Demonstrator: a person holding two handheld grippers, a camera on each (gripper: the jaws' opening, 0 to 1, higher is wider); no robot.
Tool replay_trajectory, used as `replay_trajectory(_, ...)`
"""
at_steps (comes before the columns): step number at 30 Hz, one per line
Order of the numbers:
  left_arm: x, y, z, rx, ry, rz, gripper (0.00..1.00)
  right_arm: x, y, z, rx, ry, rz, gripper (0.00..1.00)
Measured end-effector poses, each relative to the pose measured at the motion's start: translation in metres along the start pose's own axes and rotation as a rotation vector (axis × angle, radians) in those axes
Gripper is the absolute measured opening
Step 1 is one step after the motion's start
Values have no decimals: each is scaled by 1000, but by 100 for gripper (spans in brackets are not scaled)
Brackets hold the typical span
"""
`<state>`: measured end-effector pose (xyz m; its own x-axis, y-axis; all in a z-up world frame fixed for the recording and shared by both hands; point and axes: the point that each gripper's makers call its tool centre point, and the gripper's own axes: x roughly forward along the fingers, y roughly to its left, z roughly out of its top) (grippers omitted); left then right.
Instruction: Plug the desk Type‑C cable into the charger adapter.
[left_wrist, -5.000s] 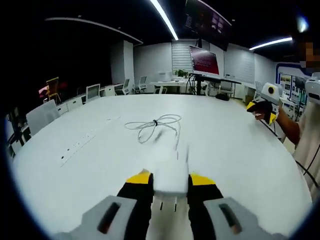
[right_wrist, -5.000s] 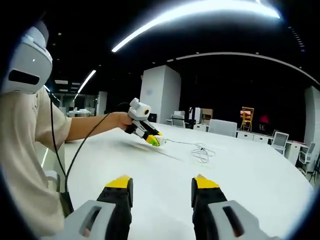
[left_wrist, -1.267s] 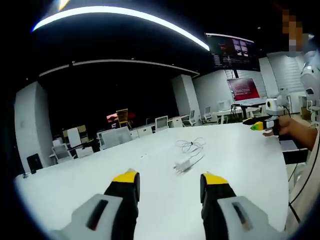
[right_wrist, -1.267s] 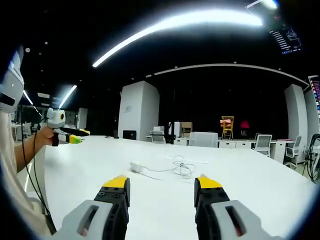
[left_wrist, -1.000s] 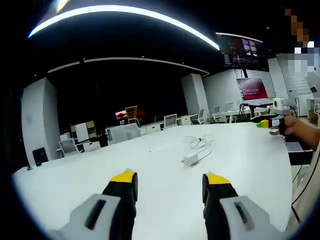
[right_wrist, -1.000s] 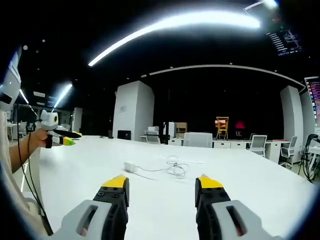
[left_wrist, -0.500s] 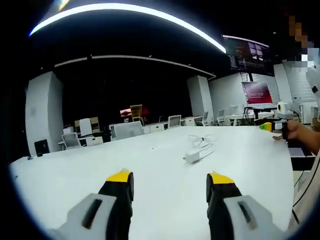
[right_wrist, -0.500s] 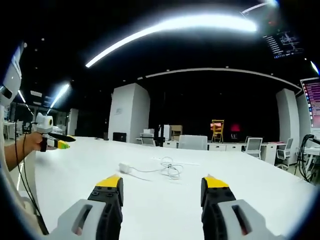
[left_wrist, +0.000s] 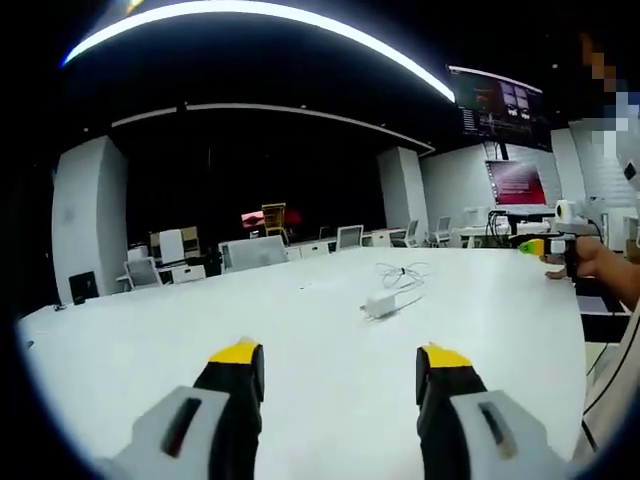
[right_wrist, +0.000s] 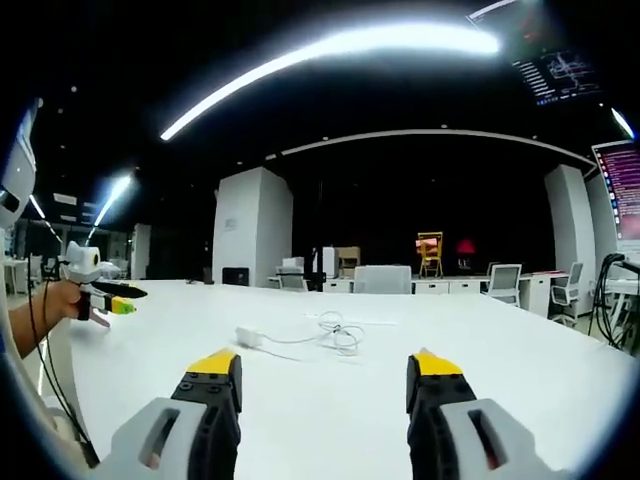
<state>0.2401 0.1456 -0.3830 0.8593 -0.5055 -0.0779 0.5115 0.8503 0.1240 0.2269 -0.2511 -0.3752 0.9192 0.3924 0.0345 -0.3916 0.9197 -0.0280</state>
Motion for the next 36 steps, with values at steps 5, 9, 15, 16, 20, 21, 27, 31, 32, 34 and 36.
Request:
replay_trajectory(5, 0, 1, -3, -5, -1, 7, 62, 0, 0, -2, 4, 11, 0, 68)
replay_trajectory(9, 0, -1, -7, -9, 7, 3, 62, 0, 1, -2, 5, 13, -2, 68)
replay_trajectory(15, 0, -1, -7, -9, 1, 7, 62, 0, 3, -2, 6, 16, 0, 68)
replay_trajectory(16, 0, -1, -6, -10, 0, 8, 62, 0, 4, -2, 5, 17, 1, 68)
replay_trajectory(20, 0, -1, -7, -4, 3, 7, 62, 0, 3, -1, 7, 13, 0, 68)
replay_trajectory(21, 0, -1, -7, -5, 5, 7, 62, 0, 3, -2, 9, 14, 0, 68)
replay_trajectory(27, 0, -1, -6, -1, 1, 10, 61, 0, 4, -2, 9, 14, 1, 68)
replay_trajectory(31, 1, -1, -5, 2, -1, 9, 61, 0, 3, -2, 11, 16, 0, 68)
replay_trajectory(32, 2, -2, -5, 3, 0, 9, 61, 0, 3, -2, 11, 15, 0, 68)
replay_trajectory(34, 2, -2, -4, 6, 1, 9, 61, -1, 3, -2, 12, 15, 1, 68)
replay_trajectory(36, 2, -1, -4, 3, -3, 11, 61, 0, 3, -2, 10, 18, 0, 68)
